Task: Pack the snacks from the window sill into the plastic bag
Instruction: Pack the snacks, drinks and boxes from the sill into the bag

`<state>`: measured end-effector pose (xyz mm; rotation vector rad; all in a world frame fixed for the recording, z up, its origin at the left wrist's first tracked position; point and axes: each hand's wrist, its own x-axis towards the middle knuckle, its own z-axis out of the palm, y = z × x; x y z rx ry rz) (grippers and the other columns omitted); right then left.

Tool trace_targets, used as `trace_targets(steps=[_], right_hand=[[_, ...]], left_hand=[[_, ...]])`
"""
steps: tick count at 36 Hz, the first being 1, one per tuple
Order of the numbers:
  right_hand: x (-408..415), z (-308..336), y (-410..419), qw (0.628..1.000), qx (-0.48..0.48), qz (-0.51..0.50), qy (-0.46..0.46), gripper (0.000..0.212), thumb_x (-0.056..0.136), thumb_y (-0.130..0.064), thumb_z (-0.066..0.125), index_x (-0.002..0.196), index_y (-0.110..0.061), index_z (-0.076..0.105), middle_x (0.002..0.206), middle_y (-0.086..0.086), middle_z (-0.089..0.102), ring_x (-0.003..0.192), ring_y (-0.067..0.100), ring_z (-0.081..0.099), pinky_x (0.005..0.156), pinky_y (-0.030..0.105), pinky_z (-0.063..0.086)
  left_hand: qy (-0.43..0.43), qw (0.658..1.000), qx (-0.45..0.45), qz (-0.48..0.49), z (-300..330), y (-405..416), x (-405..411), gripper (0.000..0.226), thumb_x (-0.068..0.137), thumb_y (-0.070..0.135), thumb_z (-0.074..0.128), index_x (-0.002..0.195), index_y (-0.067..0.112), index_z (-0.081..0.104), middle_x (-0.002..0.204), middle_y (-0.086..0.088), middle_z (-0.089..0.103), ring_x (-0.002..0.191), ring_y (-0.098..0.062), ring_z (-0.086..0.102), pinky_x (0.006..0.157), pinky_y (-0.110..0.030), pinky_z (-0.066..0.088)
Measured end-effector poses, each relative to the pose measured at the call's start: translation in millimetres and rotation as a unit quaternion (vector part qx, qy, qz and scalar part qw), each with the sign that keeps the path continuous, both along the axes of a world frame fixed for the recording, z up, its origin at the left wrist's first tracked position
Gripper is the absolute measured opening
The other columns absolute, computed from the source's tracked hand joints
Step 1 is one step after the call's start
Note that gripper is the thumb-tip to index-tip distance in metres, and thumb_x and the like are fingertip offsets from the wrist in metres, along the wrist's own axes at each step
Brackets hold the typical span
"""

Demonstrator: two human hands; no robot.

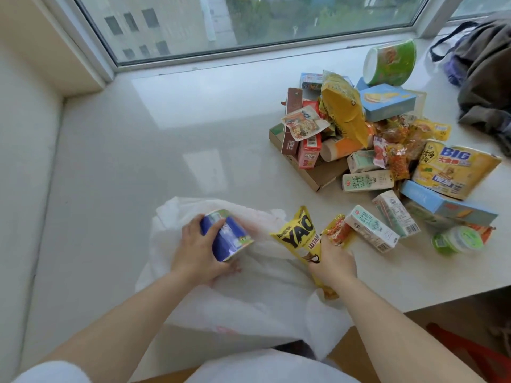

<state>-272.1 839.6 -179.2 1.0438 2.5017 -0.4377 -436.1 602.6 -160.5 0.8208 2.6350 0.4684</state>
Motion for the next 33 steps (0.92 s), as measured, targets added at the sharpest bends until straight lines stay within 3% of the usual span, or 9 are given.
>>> trace_targets(steps=[2,7,11,15,17,20,23,30,33], right_hand=[[3.1,-2.1,1.9,1.000,0.016,0.013,-0.024,0.047,0.084,-0.044,0.056,0.118,-0.016,0.040,0.111,0.004,0.063,0.103,0.025,0.061,0.084,0.035,0.039],[2.3,-1.3,7.5,0.998,-0.004,-0.028,-0.052,0.050,0.084,-0.037,0.059,0.124,-0.016,0.039,0.117,0.005,0.059,0.105,0.026,0.059,0.081,0.034,0.044],[-10.4,7.8,8.3,0.991,-0.024,-0.081,0.101,0.050,0.077,-0.042,0.066,0.114,-0.011,0.050,0.114,0.006,0.055,0.108,0.025,0.050,0.085,0.036,0.044],[-35.3,28.2,-11.2,0.911,-0.203,-0.210,0.291,0.046,0.073,-0.030,0.077,0.109,-0.013,0.053,0.100,-0.002,0.060,0.094,0.017,0.055,0.080,0.030,0.045],[-48.0,31.4,-25.1,0.894,-0.235,-0.214,0.316,0.046,0.075,-0.027,0.077,0.111,-0.014,0.053,0.100,-0.003,0.061,0.092,0.015,0.055,0.079,0.027,0.043],[-57.9,18.3,-45.3,0.943,-0.197,-0.126,0.238,0.043,0.077,-0.033,0.070,0.112,-0.016,0.051,0.107,0.002,0.063,0.099,0.024,0.058,0.074,0.030,0.043],[-58.4,0.5,-60.2,0.989,-0.071,0.009,0.129,0.041,0.083,-0.036,0.058,0.117,-0.015,0.047,0.114,0.004,0.058,0.106,0.026,0.055,0.081,0.033,0.040],[-53.4,-1.1,-52.7,0.971,0.071,0.227,-0.028,0.051,0.089,-0.026,0.048,0.137,-0.015,0.033,0.125,0.006,0.056,0.114,0.026,0.052,0.090,0.034,0.037],[-41.2,-2.9,-51.3,0.941,0.124,0.305,-0.081,0.040,0.092,-0.016,0.042,0.132,-0.011,0.039,0.125,0.010,0.054,0.113,0.028,0.050,0.089,0.035,0.035]], left_hand=[[0.009,0.999,-0.005,0.044,0.4,1.6,-2.7,0.109,0.045,0.078,0.049,0.143,0.033,0.035,0.145,-0.010,0.021,0.129,-0.031,0.026,0.108,-0.038,0.034],[-0.011,0.991,0.019,0.129,-3.6,12.5,-5.1,0.095,0.064,0.062,0.071,0.145,0.034,0.029,0.146,-0.008,0.015,0.133,-0.027,0.016,0.111,-0.040,0.030],[-0.071,0.986,-0.012,0.153,-0.4,16.5,-15.5,0.092,0.068,0.057,0.069,0.146,0.033,0.024,0.146,-0.008,0.013,0.132,-0.029,0.018,0.109,-0.039,0.031],[-0.084,0.986,-0.052,0.135,0.8,14.9,-20.4,0.093,0.070,0.060,0.065,0.147,0.033,0.019,0.144,-0.009,0.014,0.130,-0.031,0.021,0.107,-0.038,0.032],[-0.086,0.986,-0.058,0.132,3.0,16.3,-20.8,0.093,0.070,0.059,0.065,0.147,0.033,0.019,0.143,-0.010,0.015,0.130,-0.032,0.022,0.108,-0.038,0.032],[-0.094,0.982,-0.028,0.158,8.0,17.9,-21.6,0.091,0.071,0.053,0.069,0.147,0.033,0.022,0.144,-0.009,0.016,0.131,-0.029,0.021,0.108,-0.036,0.030],[-0.077,0.980,0.022,0.183,16.6,20.0,-24.5,0.093,0.069,0.055,0.071,0.147,0.034,0.023,0.144,-0.007,0.015,0.134,-0.027,0.019,0.107,-0.036,0.032],[0.044,0.994,-0.055,0.080,25.6,11.3,-44.5,0.093,0.065,0.068,0.063,0.144,0.040,0.024,0.150,-0.005,0.011,0.136,-0.026,0.016,0.100,-0.040,0.041],[0.087,0.986,-0.143,-0.011,20.8,4.6,-51.9,0.092,0.067,0.068,0.061,0.146,0.039,0.024,0.151,-0.011,0.014,0.135,-0.030,0.022,0.105,-0.040,0.031]])
